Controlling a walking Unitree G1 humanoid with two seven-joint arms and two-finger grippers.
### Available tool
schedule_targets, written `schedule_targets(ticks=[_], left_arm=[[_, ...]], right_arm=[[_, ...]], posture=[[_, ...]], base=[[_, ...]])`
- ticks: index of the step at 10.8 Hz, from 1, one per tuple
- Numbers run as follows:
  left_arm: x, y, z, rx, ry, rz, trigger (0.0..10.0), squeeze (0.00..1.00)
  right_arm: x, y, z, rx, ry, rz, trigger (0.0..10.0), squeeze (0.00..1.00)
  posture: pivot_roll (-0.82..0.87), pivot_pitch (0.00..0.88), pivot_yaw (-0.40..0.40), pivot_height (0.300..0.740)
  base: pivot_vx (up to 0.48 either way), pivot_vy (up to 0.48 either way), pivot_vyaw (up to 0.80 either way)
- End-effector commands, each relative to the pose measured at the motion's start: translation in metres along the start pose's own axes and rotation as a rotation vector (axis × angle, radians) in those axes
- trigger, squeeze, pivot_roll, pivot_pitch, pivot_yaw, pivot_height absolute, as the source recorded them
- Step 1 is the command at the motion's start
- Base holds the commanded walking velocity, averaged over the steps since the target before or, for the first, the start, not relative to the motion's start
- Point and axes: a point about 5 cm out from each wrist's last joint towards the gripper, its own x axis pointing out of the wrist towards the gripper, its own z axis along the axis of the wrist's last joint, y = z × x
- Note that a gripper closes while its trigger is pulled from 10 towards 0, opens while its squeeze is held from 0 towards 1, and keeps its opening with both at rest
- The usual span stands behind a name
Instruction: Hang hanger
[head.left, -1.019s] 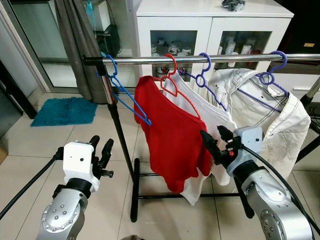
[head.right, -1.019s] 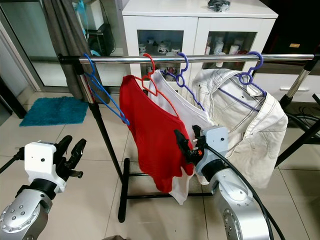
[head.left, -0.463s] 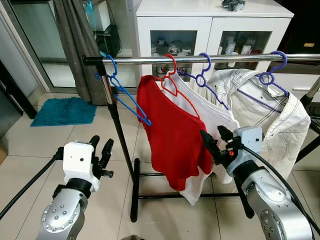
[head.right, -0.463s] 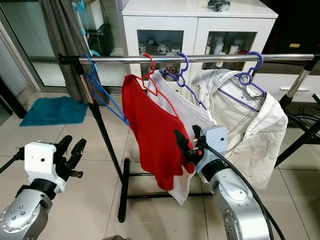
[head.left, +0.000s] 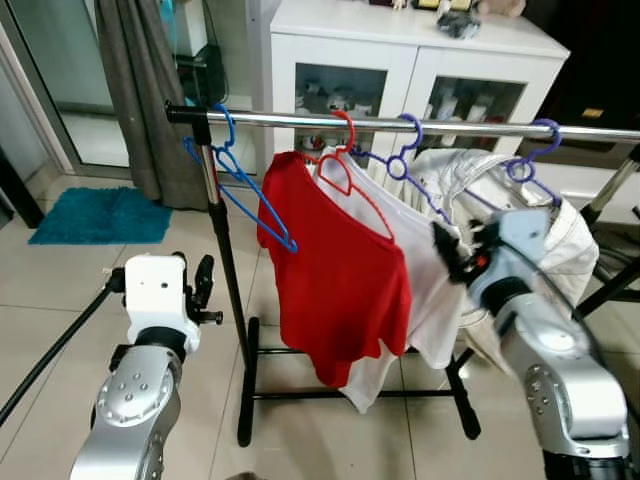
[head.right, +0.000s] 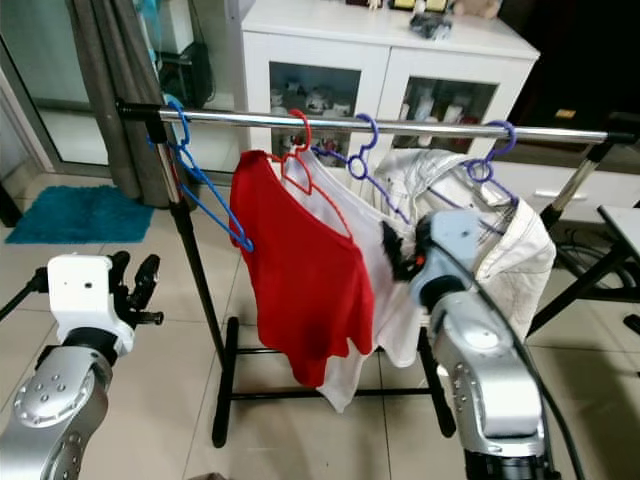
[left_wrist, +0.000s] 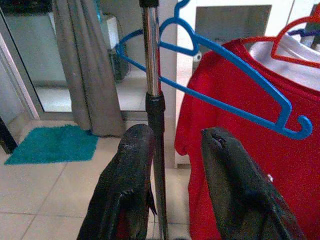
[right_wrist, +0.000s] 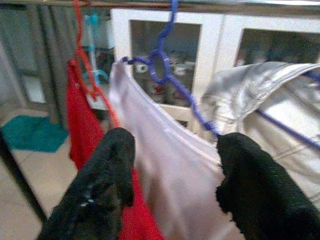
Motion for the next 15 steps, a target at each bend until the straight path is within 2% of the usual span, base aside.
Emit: schedule_targets(ticks=[1, 2, 4, 5, 6, 7, 9, 10, 11, 12, 13, 14, 15], left_arm=[[0.001, -0.003, 0.004, 0.003, -0.003, -0.011, 10.0, 0.3], [0.001, -0.006, 0.008, 0.011, -0.019, -0.058, 10.0, 1.0], [0.008, -0.004, 0.014, 0.079, -0.057, -0.091, 10.0, 1.0], [0.011, -0.006, 0.022, 0.072, -0.145, -0.102, 10.0, 1.0], [0.013, -0.01, 0.026, 0.071, -0.179, -0.107, 10.0, 1.0], [0.017, -0.015, 0.026, 0.059, -0.184, -0.085, 10.0, 1.0], [0.018, -0.017, 0.023, 0.07, -0.192, -0.104, 10.0, 1.0], [0.018, -0.02, 0.022, 0.071, -0.169, -0.115, 10.0, 1.0], [0.019, -0.024, 0.02, 0.09, -0.122, -0.175, 10.0, 1.0], [0.019, -0.025, 0.021, 0.105, -0.129, -0.199, 10.0, 1.0], [0.019, -0.023, 0.021, 0.049, -0.139, -0.197, 10.0, 0.1], [0.021, -0.022, 0.021, 0.059, -0.136, -0.184, 10.0, 0.0], [0.023, -0.021, 0.02, 0.104, -0.135, -0.163, 10.0, 0.0]], right_arm=[[0.001, 0.003, 0.003, 0.013, -0.001, 0.032, 10.0, 1.0], [0.002, 0.01, 0.001, 0.029, -0.006, 0.096, 10.0, 1.0], [0.003, 0.015, 0.002, 0.164, -0.034, 0.129, 10.0, 1.0], [0.005, 0.015, 0.003, 0.184, -0.045, 0.123, 10.0, 1.0], [0.007, 0.014, 0.002, 0.187, -0.043, 0.112, 10.0, 1.0], [0.008, 0.016, 0.013, 0.005, -0.135, 0.133, 10.0, 1.0], [0.005, 0.02, 0.017, 0.122, -0.174, 0.189, 10.0, 1.0], [0.006, 0.02, 0.017, 0.097, -0.166, 0.172, 10.0, 1.0], [0.009, 0.018, 0.017, -0.01, -0.157, 0.12, 10.0, 1.0], [0.013, 0.019, 0.018, -0.196, -0.175, 0.059, 10.0, 1.0], [0.016, 0.023, 0.013, -0.179, -0.134, 0.065, 10.0, 1.0], [0.013, 0.024, 0.016, -0.019, -0.162, 0.128, 10.0, 1.0], [0.012, 0.02, 0.016, 0.031, -0.179, 0.105, 10.0, 1.0]], posture=[[-0.04, 0.0, -0.03, 0.74], [-0.02, 0.0, -0.016, 0.74], [-0.03, 0.0, 0.035, 0.74], [-0.03, 0.0, 0.055, 0.74], [-0.02, 0.0, 0.065, 0.74], [-0.03, 0.0, 0.07, 0.74], [-0.05, 0.0, 0.067, 0.74], [-0.05, 0.0, 0.068, 0.74], [-0.05, 0.0, 0.066, 0.74], [-0.05, 0.0, 0.07, 0.74], [-0.05, 0.0, 0.078, 0.74], [-0.04, 0.0, 0.073, 0.74], [-0.04, 0.0, 0.071, 0.74]], base=[[0.0, 0.0, 0.0], [0.0, 0.0, 0.0], [0.0, 0.0, 0.0], [0.0, 0.0, 0.0], [0.0, 0.0, 0.0], [0.0, 0.0, 0.0], [0.0, 0.0, 0.0], [0.0, 0.0, 0.0], [0.0, 0.0, 0.0], [0.0, 0.0, 0.0], [0.0, 0.0, 0.0], [0.0, 0.0, 0.0], [0.0, 0.0, 0.0]])
